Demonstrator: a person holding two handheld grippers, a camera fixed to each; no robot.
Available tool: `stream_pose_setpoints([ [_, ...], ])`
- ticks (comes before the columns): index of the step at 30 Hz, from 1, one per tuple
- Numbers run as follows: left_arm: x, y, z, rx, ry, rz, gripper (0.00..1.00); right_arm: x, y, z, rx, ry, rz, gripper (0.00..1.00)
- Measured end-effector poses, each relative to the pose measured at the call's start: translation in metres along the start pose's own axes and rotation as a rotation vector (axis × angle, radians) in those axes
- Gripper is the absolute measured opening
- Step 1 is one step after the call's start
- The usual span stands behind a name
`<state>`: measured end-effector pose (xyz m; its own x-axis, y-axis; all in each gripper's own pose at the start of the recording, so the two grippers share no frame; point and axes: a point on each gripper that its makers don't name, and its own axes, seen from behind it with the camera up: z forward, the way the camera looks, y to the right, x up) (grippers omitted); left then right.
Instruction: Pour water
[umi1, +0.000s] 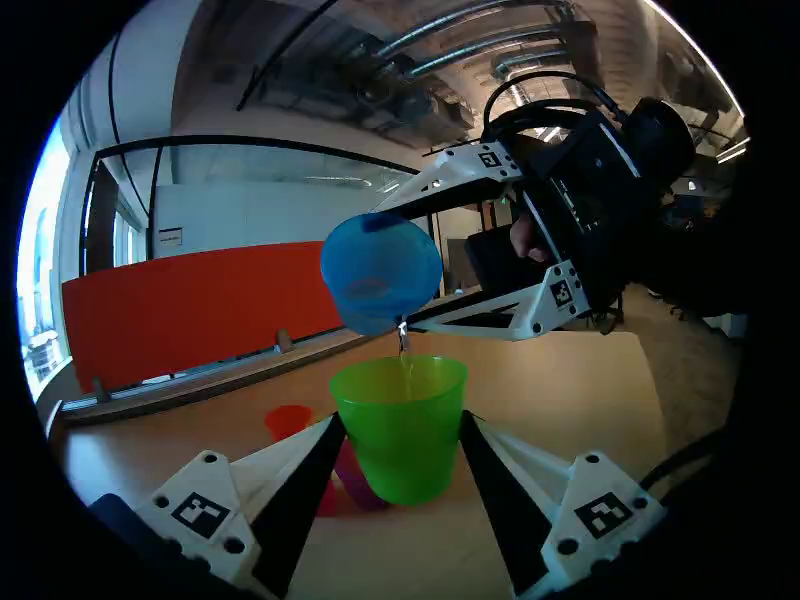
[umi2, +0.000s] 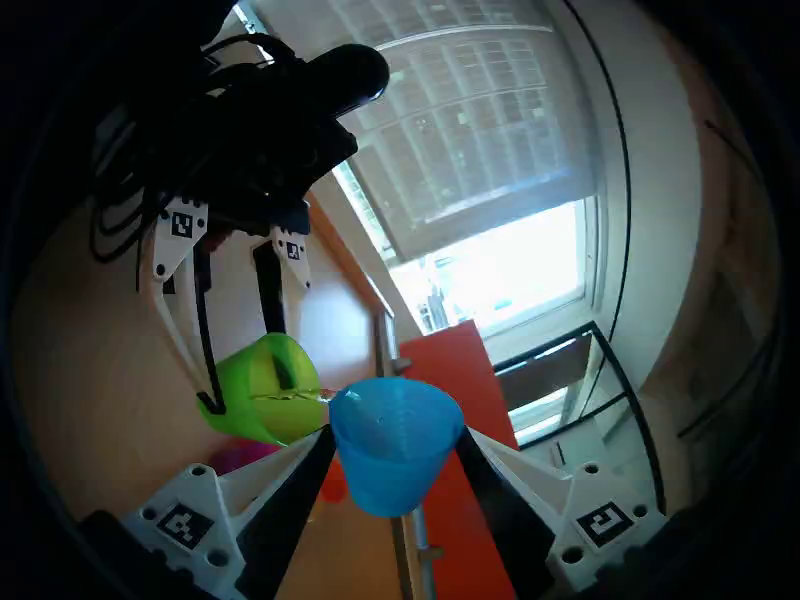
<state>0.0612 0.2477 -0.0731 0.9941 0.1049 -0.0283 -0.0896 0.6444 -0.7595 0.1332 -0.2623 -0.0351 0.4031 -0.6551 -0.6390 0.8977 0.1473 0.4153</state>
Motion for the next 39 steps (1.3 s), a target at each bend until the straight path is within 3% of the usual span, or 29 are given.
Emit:
stream_pose_setpoints([
  [39, -0.0005, 0.0018, -0.0004, -0.006, 0.003, 0.002, 0.83, -0.0023, 0.0034, 0.0021, 0.005, -0.007, -0.065, 0.90],
])
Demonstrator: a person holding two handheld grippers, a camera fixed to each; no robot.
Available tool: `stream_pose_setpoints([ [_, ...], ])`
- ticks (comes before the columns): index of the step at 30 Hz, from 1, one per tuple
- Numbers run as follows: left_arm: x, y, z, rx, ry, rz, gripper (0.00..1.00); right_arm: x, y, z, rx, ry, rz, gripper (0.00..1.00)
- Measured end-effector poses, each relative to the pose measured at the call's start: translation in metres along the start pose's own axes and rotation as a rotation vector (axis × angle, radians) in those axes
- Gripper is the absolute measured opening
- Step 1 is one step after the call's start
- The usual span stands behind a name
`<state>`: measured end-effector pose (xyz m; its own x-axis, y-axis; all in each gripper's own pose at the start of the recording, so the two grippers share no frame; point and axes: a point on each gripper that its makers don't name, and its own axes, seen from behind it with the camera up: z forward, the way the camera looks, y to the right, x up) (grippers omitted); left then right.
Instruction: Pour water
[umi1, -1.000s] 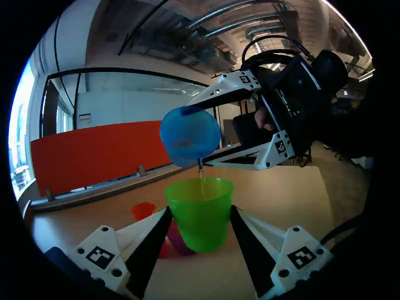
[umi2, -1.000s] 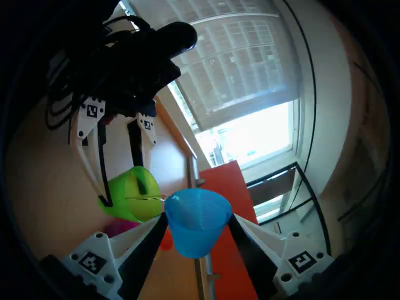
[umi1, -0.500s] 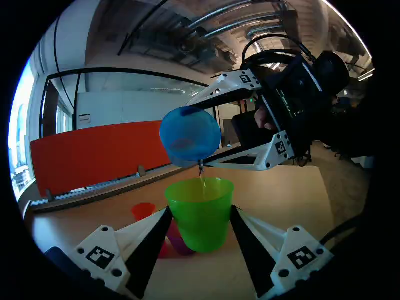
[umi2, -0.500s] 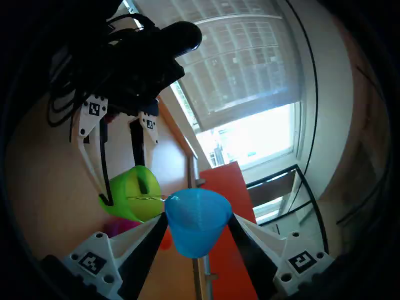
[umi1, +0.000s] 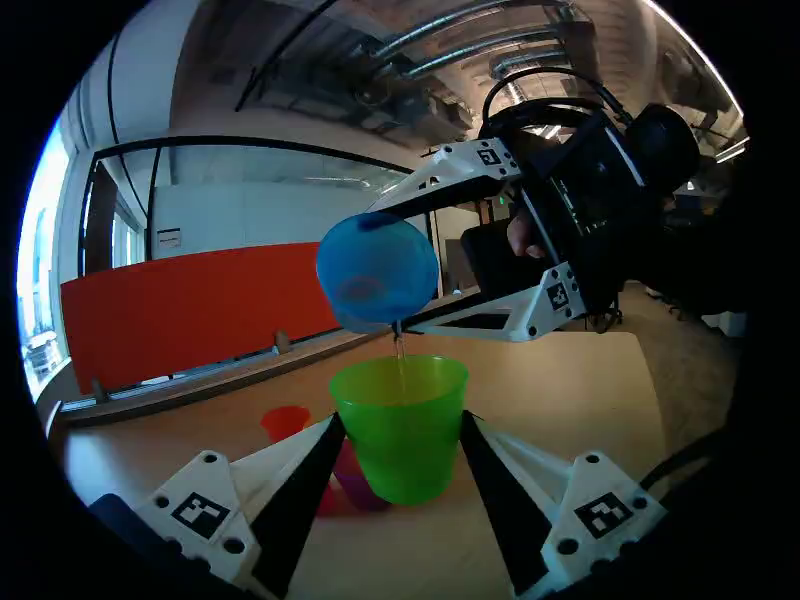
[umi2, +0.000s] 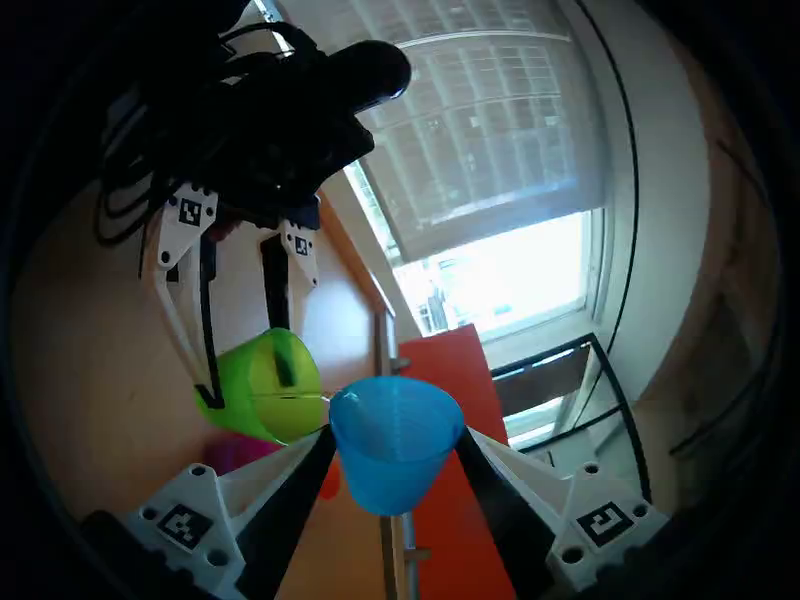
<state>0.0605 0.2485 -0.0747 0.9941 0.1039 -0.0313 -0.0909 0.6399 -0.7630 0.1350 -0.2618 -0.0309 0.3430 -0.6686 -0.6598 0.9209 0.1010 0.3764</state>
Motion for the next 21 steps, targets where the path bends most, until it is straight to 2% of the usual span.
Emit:
stream_pose_setpoints([
  [21, 0.0001, 0.0017, 0.0007, -0.003, 0.001, 0.000, 0.83, -0.0035, -0.0020, 0.0028, 0.008, -0.014, -0.055, 0.90],
])
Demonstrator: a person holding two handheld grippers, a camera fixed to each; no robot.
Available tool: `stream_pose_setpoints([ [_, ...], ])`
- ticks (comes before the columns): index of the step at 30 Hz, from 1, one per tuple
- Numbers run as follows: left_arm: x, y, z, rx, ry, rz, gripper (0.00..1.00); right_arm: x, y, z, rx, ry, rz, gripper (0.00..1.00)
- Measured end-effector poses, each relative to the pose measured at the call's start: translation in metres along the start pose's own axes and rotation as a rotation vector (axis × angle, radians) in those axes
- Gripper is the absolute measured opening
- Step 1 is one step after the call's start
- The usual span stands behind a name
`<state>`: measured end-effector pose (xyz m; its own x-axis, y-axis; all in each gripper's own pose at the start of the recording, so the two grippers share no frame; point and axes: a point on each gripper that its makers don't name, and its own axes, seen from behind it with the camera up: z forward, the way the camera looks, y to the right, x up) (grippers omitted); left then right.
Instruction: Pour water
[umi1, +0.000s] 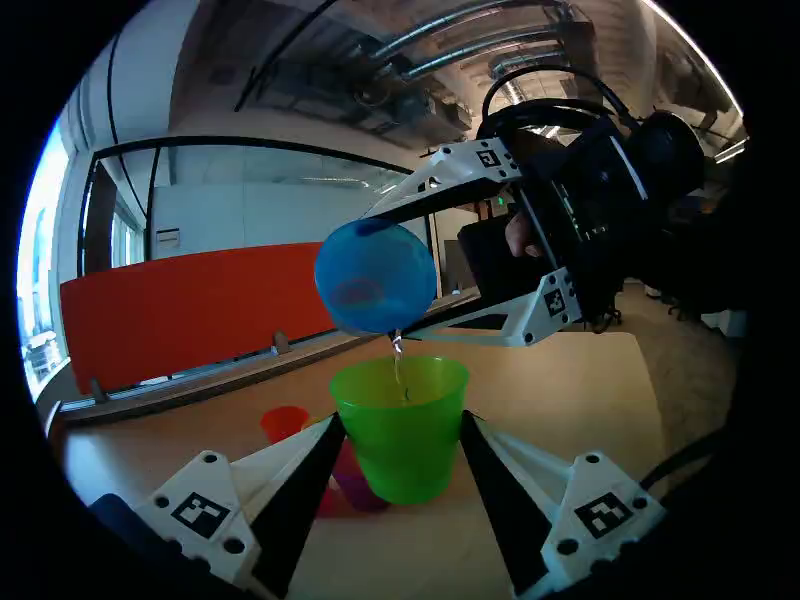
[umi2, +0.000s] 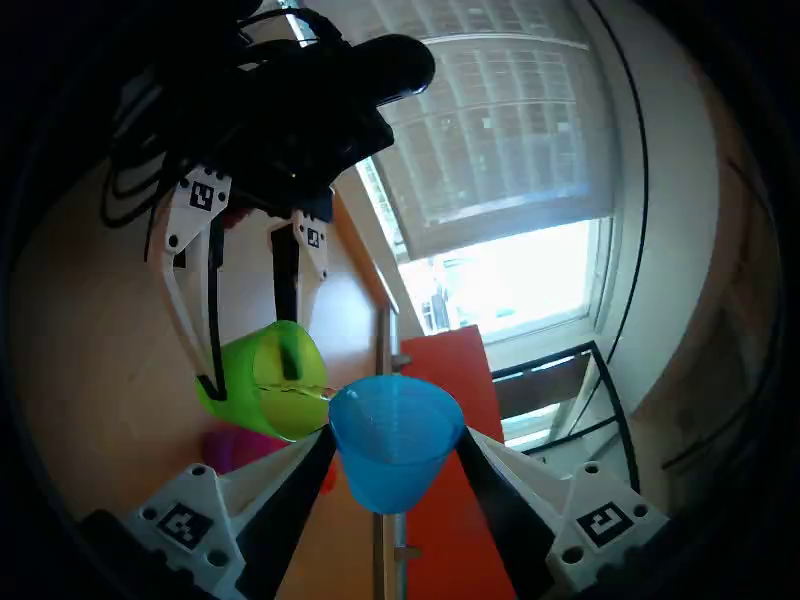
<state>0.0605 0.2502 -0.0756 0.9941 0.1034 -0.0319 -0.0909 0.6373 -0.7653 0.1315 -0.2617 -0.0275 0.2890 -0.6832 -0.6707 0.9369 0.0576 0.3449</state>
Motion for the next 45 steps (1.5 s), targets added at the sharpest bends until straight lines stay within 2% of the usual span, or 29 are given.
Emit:
stream_pose_setpoints([
  [45, -0.0038, 0.0019, 0.0024, -0.007, -0.013, 0.006, 0.83, 0.0089, -0.0063, -0.0051, -0.007, -0.028, -0.114, 0.90],
])
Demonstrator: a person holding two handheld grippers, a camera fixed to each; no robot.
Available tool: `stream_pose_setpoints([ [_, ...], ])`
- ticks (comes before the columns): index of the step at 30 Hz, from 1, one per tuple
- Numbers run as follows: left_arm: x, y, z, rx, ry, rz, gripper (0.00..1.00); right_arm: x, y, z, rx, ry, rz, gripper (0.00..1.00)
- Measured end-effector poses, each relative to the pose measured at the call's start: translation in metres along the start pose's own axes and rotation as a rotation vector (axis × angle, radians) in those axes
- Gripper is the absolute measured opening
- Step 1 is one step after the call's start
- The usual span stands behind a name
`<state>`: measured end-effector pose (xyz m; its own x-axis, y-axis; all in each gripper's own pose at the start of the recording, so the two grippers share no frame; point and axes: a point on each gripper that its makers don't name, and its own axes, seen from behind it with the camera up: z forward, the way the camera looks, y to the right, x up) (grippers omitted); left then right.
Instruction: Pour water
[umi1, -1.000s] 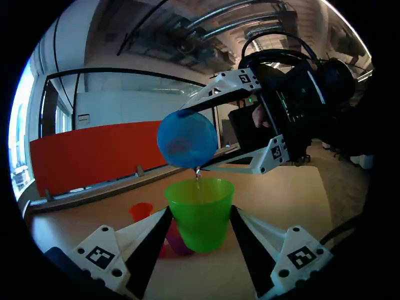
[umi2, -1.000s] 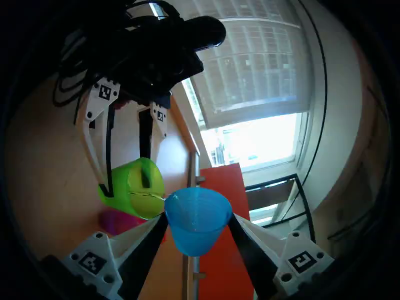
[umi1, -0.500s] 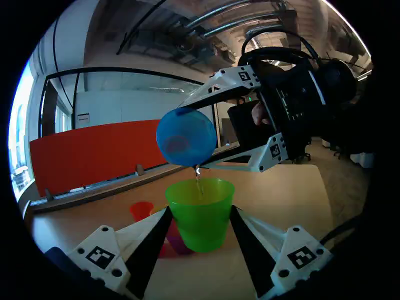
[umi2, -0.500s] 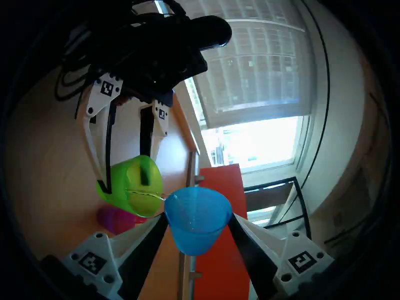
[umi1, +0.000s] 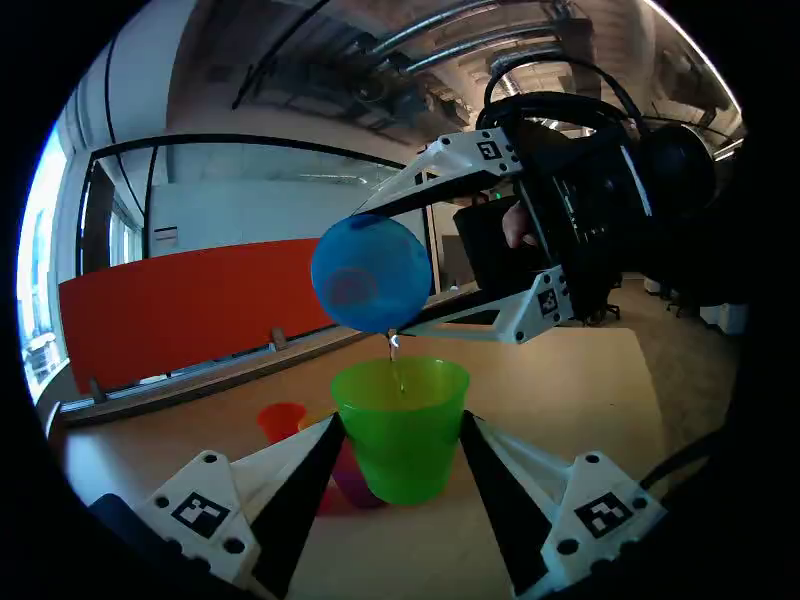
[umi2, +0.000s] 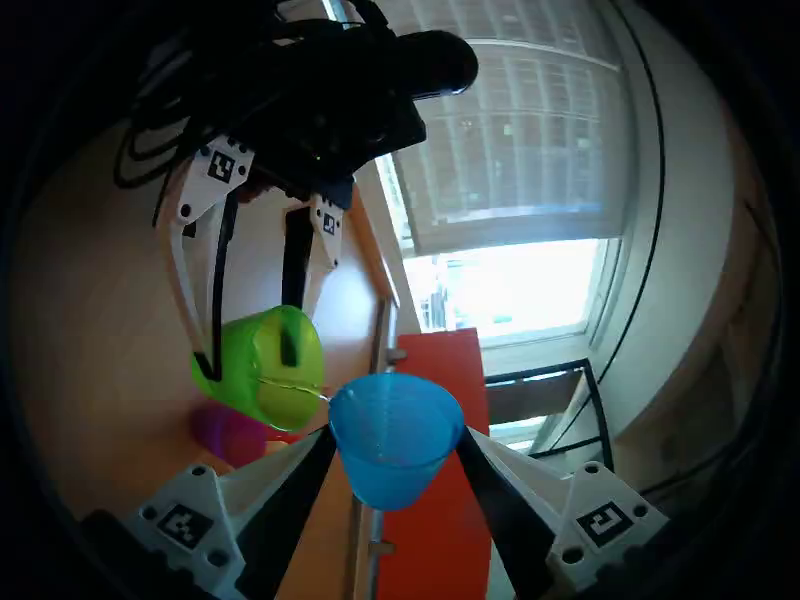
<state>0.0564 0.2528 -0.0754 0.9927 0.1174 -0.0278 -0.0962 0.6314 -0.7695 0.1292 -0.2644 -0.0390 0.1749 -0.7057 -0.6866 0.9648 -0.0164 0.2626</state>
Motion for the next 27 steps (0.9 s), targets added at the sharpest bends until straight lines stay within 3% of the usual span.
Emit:
stream_pose_setpoints([
  [27, -0.0026, 0.0015, 0.0010, -0.002, -0.003, -0.004, 0.83, 0.0000, -0.0053, -0.0056, -0.004, -0.019, -0.078, 0.90],
])
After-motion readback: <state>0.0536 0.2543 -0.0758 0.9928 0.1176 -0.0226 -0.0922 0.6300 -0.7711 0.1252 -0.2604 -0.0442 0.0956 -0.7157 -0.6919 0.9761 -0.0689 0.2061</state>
